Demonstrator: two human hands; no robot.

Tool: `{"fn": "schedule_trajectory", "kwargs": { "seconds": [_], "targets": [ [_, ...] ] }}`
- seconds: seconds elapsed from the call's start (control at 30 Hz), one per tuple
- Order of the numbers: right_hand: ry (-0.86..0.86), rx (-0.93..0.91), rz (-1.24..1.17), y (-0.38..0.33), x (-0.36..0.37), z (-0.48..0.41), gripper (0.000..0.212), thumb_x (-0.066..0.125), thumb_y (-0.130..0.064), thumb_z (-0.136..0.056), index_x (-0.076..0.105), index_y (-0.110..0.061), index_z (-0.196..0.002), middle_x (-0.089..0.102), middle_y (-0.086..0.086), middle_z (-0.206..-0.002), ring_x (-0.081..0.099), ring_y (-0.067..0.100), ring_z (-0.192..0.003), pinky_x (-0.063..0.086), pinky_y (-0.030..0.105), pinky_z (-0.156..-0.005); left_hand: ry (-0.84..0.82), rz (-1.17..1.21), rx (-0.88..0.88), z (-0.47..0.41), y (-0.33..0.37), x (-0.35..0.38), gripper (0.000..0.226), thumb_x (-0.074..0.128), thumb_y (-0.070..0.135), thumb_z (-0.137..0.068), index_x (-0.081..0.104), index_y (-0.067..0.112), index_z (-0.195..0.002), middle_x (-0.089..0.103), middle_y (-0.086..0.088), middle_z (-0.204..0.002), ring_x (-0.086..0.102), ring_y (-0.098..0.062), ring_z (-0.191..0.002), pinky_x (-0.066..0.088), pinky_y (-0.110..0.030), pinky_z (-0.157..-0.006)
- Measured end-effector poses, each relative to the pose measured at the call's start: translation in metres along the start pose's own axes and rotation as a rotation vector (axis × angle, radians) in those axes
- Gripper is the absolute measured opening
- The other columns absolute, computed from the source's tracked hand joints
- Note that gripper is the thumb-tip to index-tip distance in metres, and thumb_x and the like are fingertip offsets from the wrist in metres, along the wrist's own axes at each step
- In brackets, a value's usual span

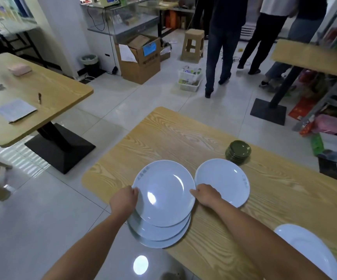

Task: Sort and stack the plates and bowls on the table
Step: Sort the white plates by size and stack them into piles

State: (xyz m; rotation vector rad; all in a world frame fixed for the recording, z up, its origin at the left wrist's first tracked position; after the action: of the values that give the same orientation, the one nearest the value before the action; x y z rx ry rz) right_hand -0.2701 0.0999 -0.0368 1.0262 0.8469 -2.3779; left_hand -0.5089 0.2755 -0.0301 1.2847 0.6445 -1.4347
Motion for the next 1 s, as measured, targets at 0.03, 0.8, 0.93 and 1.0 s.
{"fn": "schedule_trajectory", "kwargs": {
  "seconds": [0.03, 0.8, 0.93, 1.0],
  "targets": [
    [0.017, -0.001, -0.012, 0.002, -0.003, 0.001, 0.035, 0.037, -0.047, -0.097, 0.053, -0.018, -0.085, 0.058, 0.002, -0.092, 0.052, 0.018, -0.085, 0.042, 0.032, -0.078, 0.04, -0.014, 0.027, -0.001, 0.006, -0.005, 0.038, 0.028, 0.039, -0.1, 0.055, 0.013, -0.094, 0.055, -0.001, -0.082, 0.056, -0.023, -0.079, 0.042, -0.031, -0.067],
    [0.571, 0.656, 0.16, 0.391, -0.083, 0.225, 0.043, 0.033, -0.04, -0.1, 0.045, -0.019, -0.135, 0.048, 0.003, -0.138, 0.045, 0.022, -0.128, 0.037, 0.037, -0.102, -0.057, -0.253, 1.177, 0.167, 0.418, 0.131, 0.066, 0.022, 0.051, -0.1, 0.0, 0.021, -0.154, 0.0, -0.001, -0.163, -0.002, -0.018, -0.151, 0.002, -0.036, -0.122],
    [0.554, 0.829, -0.1, 0.467, -0.055, 0.278, 0.053, 0.03, -0.047, -0.1, 0.035, -0.018, -0.144, 0.037, 0.007, -0.148, 0.036, 0.026, -0.135, 0.034, 0.043, -0.107, -0.181, -0.285, 1.268, 0.224, 0.47, 0.183, 0.066, 0.021, 0.051, -0.1, -0.002, 0.021, -0.154, -0.005, 0.0, -0.163, -0.006, -0.019, -0.15, -0.001, -0.037, -0.121],
    [0.554, 0.896, -0.266, 0.498, -0.04, 0.298, 0.055, 0.03, -0.049, -0.099, 0.032, -0.017, -0.144, 0.033, 0.009, -0.149, 0.032, 0.029, -0.136, 0.032, 0.046, -0.108, -0.242, -0.294, 1.277, 0.25, 0.49, 0.206, 0.067, 0.021, 0.053, -0.099, -0.002, 0.022, -0.154, -0.008, 0.0, -0.162, -0.007, -0.019, -0.15, -0.001, -0.038, -0.121]
  ]
}}
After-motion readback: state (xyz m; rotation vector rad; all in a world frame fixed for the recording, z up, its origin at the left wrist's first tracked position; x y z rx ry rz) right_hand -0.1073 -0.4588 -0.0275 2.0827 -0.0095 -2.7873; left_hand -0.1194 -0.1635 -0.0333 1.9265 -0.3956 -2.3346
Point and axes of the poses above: each hand's wrist, its own z-axis away from the middle knuckle, its own x-axis out of the palm, y = z × x, the point moved 8 cm from there along -z, towards the middle knuckle
